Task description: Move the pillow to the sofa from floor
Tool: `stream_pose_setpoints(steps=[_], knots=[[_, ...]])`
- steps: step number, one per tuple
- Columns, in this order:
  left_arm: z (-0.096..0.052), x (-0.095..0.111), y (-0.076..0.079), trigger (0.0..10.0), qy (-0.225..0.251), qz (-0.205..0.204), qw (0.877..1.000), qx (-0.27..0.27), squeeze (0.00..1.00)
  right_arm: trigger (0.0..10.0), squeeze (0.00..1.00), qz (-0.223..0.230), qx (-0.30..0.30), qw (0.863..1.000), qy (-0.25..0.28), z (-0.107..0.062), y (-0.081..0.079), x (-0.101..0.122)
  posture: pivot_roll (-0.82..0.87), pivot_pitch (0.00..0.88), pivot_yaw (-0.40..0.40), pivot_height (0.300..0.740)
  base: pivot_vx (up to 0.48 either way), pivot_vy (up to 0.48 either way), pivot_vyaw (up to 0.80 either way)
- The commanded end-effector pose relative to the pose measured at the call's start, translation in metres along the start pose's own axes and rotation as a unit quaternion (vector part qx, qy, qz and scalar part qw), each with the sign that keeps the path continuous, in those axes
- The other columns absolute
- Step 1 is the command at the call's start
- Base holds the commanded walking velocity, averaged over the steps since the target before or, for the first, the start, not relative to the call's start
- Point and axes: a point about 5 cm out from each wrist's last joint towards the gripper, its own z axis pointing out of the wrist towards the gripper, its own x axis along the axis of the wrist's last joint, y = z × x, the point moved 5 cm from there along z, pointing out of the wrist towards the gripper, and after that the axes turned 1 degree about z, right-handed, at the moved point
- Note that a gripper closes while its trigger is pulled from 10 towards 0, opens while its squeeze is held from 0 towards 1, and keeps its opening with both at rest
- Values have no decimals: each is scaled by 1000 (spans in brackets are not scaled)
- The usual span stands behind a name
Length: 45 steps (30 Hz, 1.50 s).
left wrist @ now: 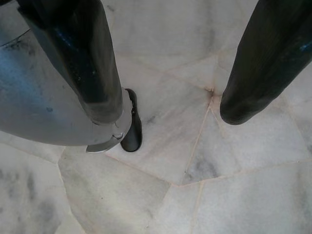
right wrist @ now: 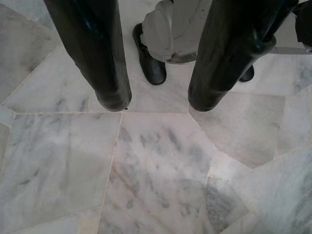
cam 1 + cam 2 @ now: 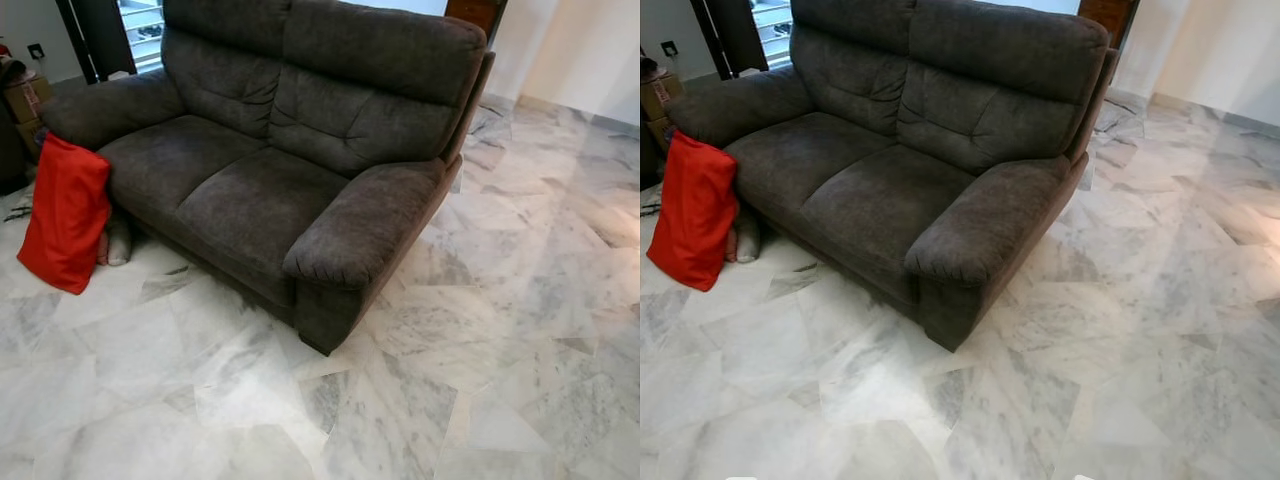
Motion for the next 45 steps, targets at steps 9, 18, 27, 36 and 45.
stream_pose_setpoints(steps=[9, 18, 27, 36, 45], knots=[[-2, -8, -6, 10000, -18, 16, 1000, 8, 0, 10000, 0, 1, 0, 1000, -11, -1, -1, -7, 54, 89, -10, 740, 0, 160, -800], [-2, -9, -6, 10000, -18, 13, 1000, 10, 0, 10000, 0, 3, 0, 1000, -10, -1, -1, -7, 57, 90, -10, 740, 0, 0, -800], [-3, -10, -8, 10000, -18, 14, 1000, 11, 0, 10000, 0, 13, 1, 1000, -6, 0, -3, -6, 57, 90, -8, 740, 0, 0, -89], [-3, -12, -7, 10000, -26, 9, 1000, 11, 0, 10000, 0, 17, 2, 1000, 1, 0, -3, -3, 57, 90, -7, 740, 0, 0, 0], [-3, -10, -7, 10000, -18, 12, 1000, 10, 0, 10000, 0, 15, 5, 1000, -8, 0, -5, -7, 59, 92, -7, 740, 0, 0, -593]])
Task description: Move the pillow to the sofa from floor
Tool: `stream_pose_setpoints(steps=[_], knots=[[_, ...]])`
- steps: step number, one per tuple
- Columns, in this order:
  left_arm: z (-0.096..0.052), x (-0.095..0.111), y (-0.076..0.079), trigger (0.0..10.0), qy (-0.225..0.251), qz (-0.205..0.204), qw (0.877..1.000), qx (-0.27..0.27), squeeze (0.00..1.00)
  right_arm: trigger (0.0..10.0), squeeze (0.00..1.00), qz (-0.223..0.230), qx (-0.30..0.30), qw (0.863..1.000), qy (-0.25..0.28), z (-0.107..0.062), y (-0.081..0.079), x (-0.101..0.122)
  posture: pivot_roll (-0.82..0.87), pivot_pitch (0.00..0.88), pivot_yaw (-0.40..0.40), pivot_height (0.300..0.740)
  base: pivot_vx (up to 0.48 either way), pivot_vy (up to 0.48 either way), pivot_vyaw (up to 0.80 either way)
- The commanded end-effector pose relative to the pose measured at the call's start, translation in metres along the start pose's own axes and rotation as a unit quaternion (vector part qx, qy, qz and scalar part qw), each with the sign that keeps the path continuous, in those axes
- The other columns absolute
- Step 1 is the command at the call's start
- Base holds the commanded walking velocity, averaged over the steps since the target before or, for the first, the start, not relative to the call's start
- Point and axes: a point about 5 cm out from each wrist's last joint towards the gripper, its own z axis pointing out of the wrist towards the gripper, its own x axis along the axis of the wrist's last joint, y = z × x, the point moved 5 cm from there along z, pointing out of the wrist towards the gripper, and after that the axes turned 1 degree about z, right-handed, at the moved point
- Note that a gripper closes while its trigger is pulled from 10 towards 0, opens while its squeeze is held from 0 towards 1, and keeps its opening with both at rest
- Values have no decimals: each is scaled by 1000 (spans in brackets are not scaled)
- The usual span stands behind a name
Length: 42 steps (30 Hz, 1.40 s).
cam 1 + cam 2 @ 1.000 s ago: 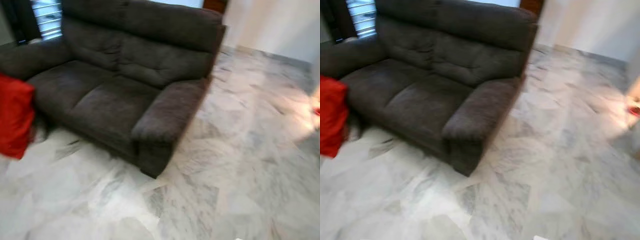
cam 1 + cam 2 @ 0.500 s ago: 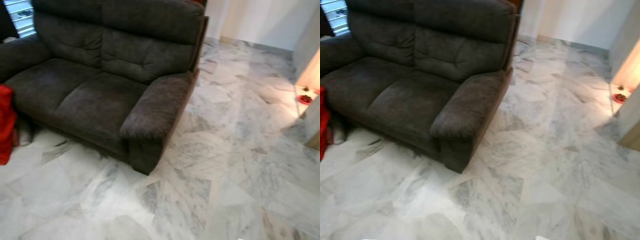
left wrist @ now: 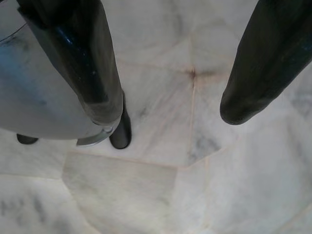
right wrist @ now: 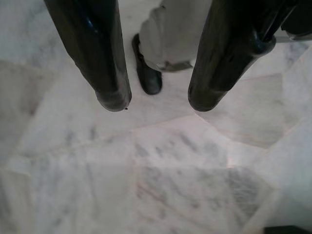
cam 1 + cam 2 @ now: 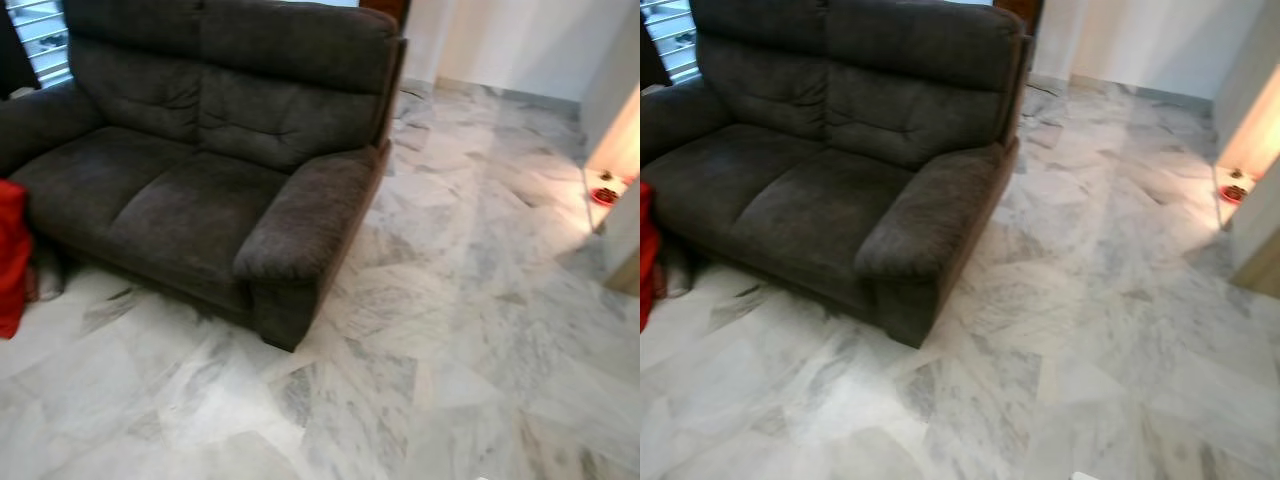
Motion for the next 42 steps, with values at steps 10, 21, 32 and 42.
stream_pose_setpoints(steps=[10, 21, 32, 42], knots=[[-1, -6, 2, 10000, -11, 4, 1000, -3, 0, 10000, 0, 2, -6, 1000, -6, -1, 2, -5, 60, 90, -6, 740, 0, 0, -480], [-1, -7, 2, 10000, -12, -1, 1000, -3, 0, 10000, 0, 9, -8, 1000, -6, -1, 3, -5, 59, 92, -6, 740, 0, 0, -183], [-1, -5, 2, 10000, -7, -1, 1000, -4, 0, 10000, 0, -1, -5, 1000, -12, -1, 2, -7, 60, 93, -6, 740, 0, 0, -800], [0, -4, 2, 10000, -7, 0, 1000, -4, 0, 10000, 0, -1, -8, 1000, -12, -1, 3, -7, 62, 92, -6, 740, 0, 0, -800]])
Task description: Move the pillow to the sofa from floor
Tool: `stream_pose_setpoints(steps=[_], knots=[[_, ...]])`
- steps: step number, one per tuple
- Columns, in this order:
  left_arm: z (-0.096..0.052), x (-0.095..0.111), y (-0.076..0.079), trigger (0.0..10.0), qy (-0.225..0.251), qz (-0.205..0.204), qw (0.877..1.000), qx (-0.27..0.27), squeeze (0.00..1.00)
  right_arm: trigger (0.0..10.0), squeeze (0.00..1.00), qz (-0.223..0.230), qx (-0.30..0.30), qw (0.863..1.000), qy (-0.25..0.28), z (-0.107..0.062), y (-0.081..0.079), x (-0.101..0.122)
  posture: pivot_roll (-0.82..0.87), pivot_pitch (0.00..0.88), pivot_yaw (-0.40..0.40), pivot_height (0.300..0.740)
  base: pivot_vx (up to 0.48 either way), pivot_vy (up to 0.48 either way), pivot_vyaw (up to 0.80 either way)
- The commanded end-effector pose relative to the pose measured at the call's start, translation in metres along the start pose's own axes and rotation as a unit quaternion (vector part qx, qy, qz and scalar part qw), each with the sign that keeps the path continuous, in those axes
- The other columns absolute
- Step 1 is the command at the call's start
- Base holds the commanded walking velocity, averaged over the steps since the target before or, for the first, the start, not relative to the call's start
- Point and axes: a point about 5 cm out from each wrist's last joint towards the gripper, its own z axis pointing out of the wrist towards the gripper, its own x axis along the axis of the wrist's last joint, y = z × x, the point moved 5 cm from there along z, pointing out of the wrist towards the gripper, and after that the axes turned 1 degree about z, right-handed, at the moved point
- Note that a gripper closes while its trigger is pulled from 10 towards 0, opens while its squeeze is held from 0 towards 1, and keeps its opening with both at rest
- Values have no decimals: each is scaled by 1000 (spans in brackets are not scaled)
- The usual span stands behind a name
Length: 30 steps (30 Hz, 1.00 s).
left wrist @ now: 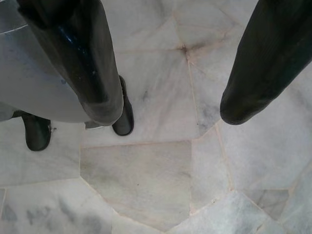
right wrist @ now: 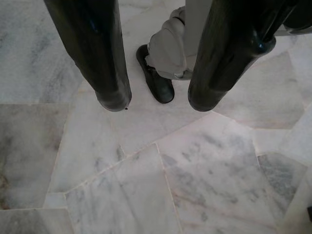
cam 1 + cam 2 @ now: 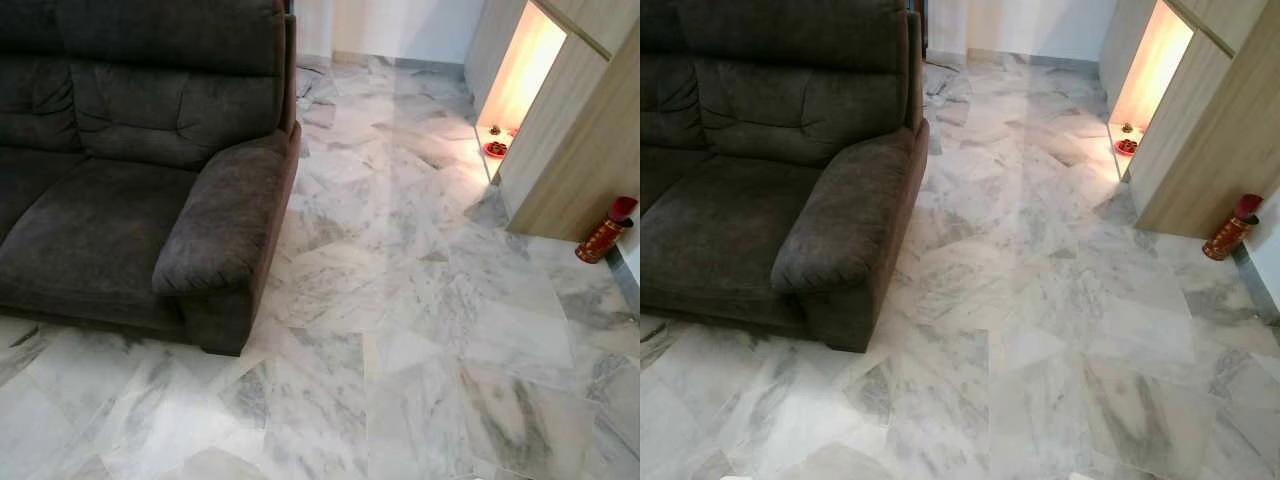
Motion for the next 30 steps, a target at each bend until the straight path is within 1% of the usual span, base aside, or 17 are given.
stream_pose_setpoints(steps=[1, 7, 12, 16, 21, 28, 30], knots=[[-2, -10, 0, 10000, -15, -1, 1000, -1, 0, 10000, 0, 3, -7, 1000, -8, -1, 4, -5, 62, 92, -6, 740, 0, 0, -800], [-2, -10, 0, 10000, -13, -2, 1000, -1, 0, 10000, 0, -9, -3, 1000, -8, -1, 2, -5, 61, 92, -5, 740, 0, 0, 0], [-1, -8, 0, 10000, -11, -1, 1000, -1, 0, 10000, 0, 2, -2, 1000, 0, -1, 0, -3, 62, 91, -4, 740, 0, 0, 0], [-1, -8, 0, 10000, -11, -1, 1000, 0, 0, 10000, 0, -7, -1, 1000, 0, -1, 0, -3, 62, 90, -4, 740, 0, 0, 0], [-2, -9, -1, 10000, -13, -7, 1000, 2, 0, 10000, 0, -3, -7, 1000, -2, -1, 3, -3, 61, 92, -4, 740, 0, 0, 0], [-2, -10, -1, 10000, -15, -8, 1000, 2, 0, 10000, 0, 0, -9, 1000, -3, -1, 4, -4, 61, 91, -5, 740, 0, 327, 0], [-2, -10, -1, 10000, -16, -8, 1000, 2, 0, 10000, 0, -5, -7, 1000, -5, -1, 4, -5, 59, 91, -6, 740, 0, 362, -706]])
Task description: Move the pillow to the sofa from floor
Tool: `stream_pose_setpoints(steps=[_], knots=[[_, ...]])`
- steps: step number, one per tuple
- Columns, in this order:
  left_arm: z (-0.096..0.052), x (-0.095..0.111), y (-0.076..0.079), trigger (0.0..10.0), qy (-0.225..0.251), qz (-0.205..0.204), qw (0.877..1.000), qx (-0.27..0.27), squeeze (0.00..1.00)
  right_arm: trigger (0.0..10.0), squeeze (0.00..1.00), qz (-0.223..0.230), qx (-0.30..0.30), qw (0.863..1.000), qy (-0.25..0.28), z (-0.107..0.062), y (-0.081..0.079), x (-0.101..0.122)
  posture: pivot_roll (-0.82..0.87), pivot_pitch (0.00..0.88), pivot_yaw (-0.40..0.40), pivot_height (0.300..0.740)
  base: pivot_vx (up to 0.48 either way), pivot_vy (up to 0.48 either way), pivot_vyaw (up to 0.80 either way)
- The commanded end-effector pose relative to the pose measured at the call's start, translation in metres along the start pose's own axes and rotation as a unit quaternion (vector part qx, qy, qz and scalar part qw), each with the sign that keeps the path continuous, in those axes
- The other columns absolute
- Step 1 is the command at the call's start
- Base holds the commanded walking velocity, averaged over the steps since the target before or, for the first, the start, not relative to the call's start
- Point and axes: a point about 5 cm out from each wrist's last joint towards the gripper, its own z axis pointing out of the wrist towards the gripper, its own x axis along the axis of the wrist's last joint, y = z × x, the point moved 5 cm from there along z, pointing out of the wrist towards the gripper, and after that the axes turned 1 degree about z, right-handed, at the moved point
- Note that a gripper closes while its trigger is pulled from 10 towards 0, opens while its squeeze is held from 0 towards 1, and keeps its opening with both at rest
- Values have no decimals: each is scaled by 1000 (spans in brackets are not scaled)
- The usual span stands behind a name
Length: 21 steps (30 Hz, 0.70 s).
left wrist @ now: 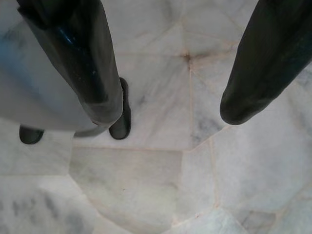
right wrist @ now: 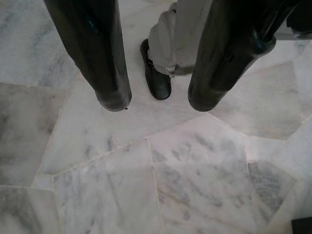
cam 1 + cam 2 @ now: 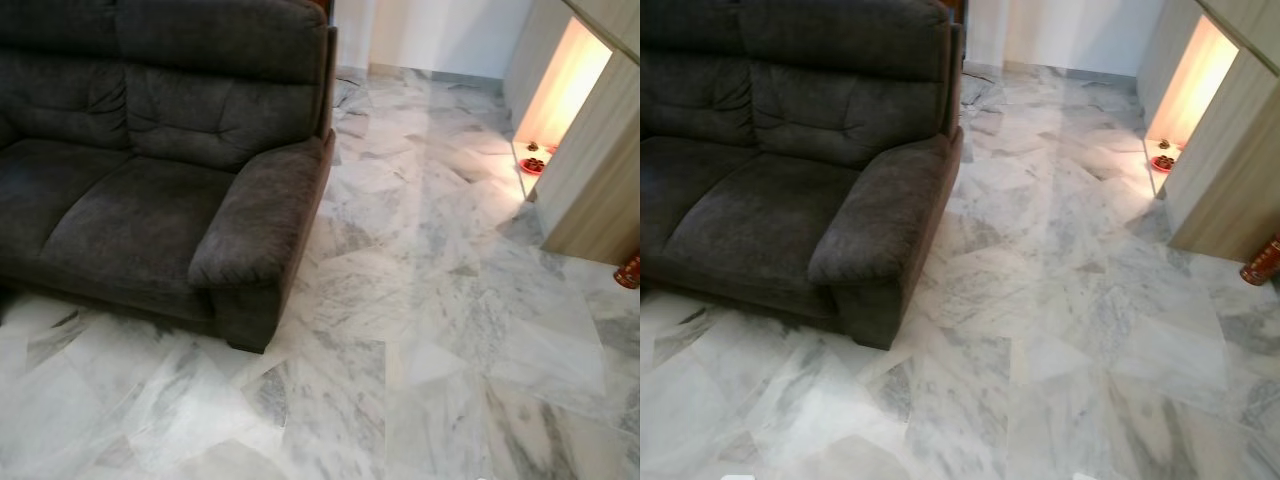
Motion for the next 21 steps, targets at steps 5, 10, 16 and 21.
stream_pose_setpoints(steps=[5, 10, 16, 21], knots=[[-2, -9, -4, 10000, -16, -4, 1000, 5, 0, 10000, 0, 5, 1, 1000, -9, -1, -4, -8, 61, 90, -7, 740, 0, 74, -480], [-2, -10, -4, 10000, -16, -4, 1000, 5, 0, 10000, 0, 6, 3, 1000, -3, -1, -4, -6, 63, 89, -8, 740, 0, 218, 0], [-2, -10, -4, 10000, -17, -5, 1000, 5, 0, 10000, 0, 6, 0, 1000, -3, -1, -3, -5, 63, 89, -9, 740, 0, 363, 0], [-2, -10, -3, 10000, -16, -5, 1000, 5, 0, 10000, 0, 7, -1, 1000, -3, -1, -2, -5, 62, 90, -9, 740, 0, 362, 0]])
